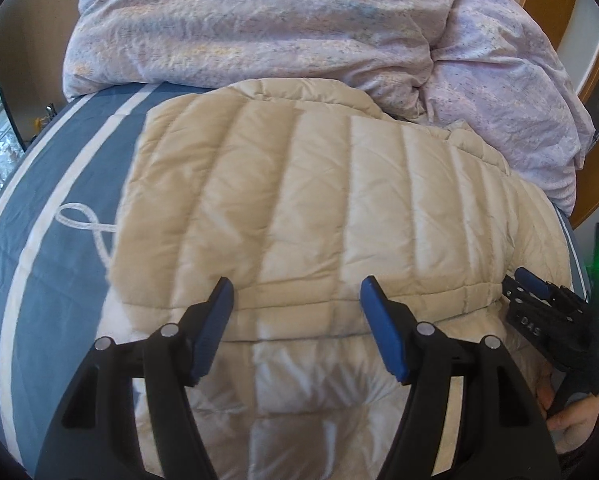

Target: Fold large clothes

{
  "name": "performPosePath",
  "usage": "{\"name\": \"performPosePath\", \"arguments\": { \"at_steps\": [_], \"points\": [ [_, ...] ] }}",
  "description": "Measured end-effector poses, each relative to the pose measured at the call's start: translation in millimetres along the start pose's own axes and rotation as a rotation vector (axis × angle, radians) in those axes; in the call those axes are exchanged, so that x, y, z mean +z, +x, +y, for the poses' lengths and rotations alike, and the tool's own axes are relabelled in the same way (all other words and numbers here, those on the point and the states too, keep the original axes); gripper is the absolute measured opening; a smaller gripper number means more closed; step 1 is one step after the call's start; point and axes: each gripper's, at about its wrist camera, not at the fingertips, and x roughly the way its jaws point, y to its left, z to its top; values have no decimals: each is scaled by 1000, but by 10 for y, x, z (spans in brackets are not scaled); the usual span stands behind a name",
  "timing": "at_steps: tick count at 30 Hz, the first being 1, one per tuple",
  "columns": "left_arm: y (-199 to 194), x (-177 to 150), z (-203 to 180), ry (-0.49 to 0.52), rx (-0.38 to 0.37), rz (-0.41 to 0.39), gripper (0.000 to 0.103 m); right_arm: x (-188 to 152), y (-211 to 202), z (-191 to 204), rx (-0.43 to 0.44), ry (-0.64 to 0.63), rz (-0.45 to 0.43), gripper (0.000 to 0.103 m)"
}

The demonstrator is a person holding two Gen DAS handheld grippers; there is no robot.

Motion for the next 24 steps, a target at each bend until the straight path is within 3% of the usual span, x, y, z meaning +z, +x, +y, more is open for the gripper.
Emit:
{"name": "performPosePath", "arguments": {
  "at_steps": [9, 16, 17, 22, 24],
  "points": [
    [167, 3, 249, -57, 59, 14, 66, 62, 39, 39, -46, -23, -10, 49],
    [200, 26, 295, -79, 62, 25, 65, 96, 35, -81, 42, 2, 11, 53],
    [159, 20, 309, -82, 42, 24, 65, 86, 13, -126, 67, 5, 11, 54],
    [-90, -62, 405, -71, -13, 12, 71, -6, -225, -408, 167, 69, -9, 81],
    [-221, -138, 459, -57, -14, 2, 72, -65, -333, -522, 186, 88, -12, 84]
  ]
}}
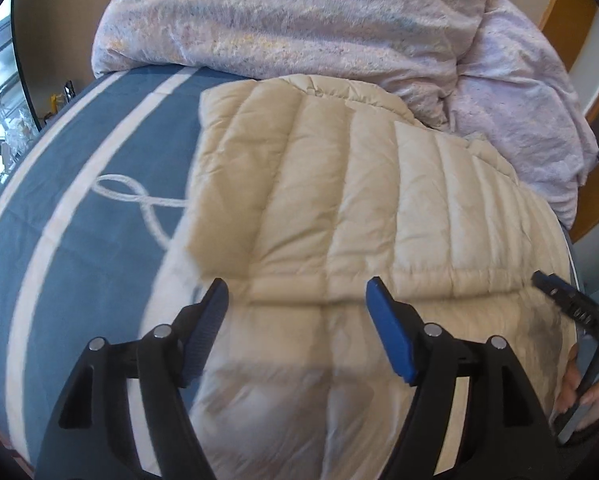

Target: Fold large clothes

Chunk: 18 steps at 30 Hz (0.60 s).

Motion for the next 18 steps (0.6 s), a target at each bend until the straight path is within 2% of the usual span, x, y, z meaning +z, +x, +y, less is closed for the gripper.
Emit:
{"name": "performPosePath", "arguments": {
  "at_steps": [6, 13, 18],
  "points": [
    [-364, -384, 258, 20, -4, -12, 73, -225, -361, -301, 41, 37, 42, 84],
    [-706, -927, 580, 15, -9, -16, 73, -731, -751, -707, -6, -12, 82, 84],
    [-853, -1256, 712, -9, -53, -11, 72, -1086, -996, -1028, -27, 14, 90, 84]
  ]
}}
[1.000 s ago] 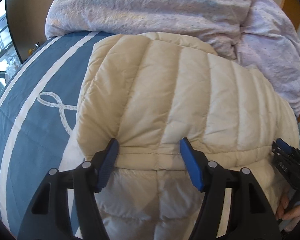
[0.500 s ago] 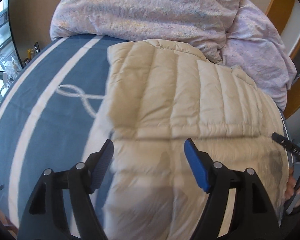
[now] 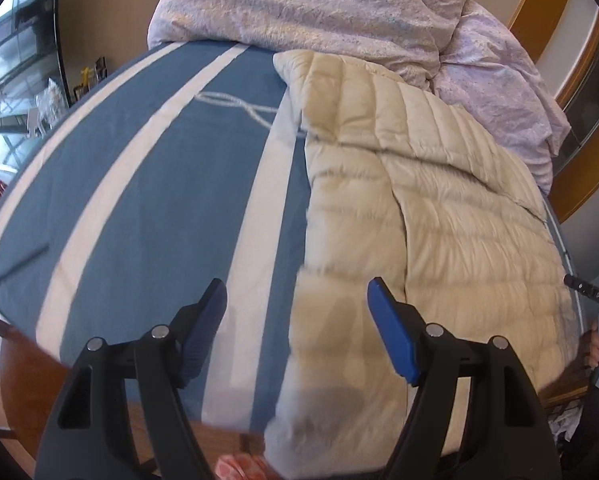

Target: Fold large clothes

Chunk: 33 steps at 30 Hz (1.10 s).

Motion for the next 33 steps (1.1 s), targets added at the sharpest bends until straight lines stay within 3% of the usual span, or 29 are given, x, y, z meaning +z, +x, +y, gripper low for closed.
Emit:
{"name": "performPosePath", "arguments": {
  "at_steps": [14, 29, 33],
  "points": [
    [-52, -550, -167, 55, -71, 39, 59, -771, -260, -695, 31, 157, 14, 80],
    [-165, -756, -148, 44, -85, 25, 42, -992, -266, -743, 252, 205, 27, 27],
    [-162, -783, -172, 47, -74, 32, 24, -993, -302, -713, 261, 197, 11, 15]
  ]
}}
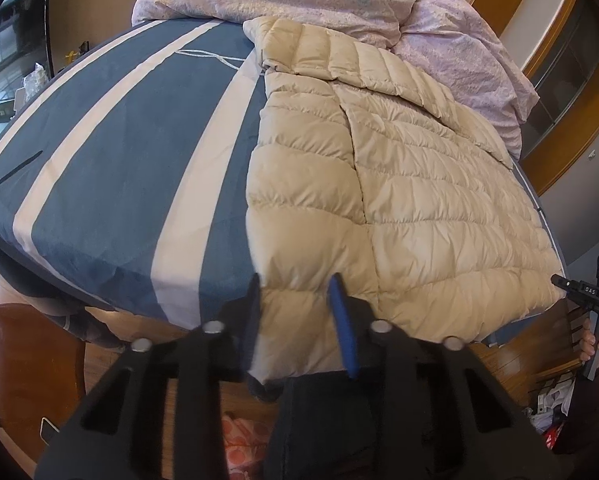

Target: Fold large clothes

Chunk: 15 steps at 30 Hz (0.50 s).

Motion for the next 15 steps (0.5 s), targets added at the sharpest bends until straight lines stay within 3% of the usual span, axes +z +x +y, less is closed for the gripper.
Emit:
{"name": "performPosePath", "arguments": {
  "at_steps": [6, 15],
  "points": [
    [-5, 2, -2, 4, 8, -5, 11, 55, -76, 75, -20, -21, -39, 10],
    [-86, 141, -34, 38, 74, -27, 6, 226, -130, 200, -79, -47, -95, 9]
  ]
}}
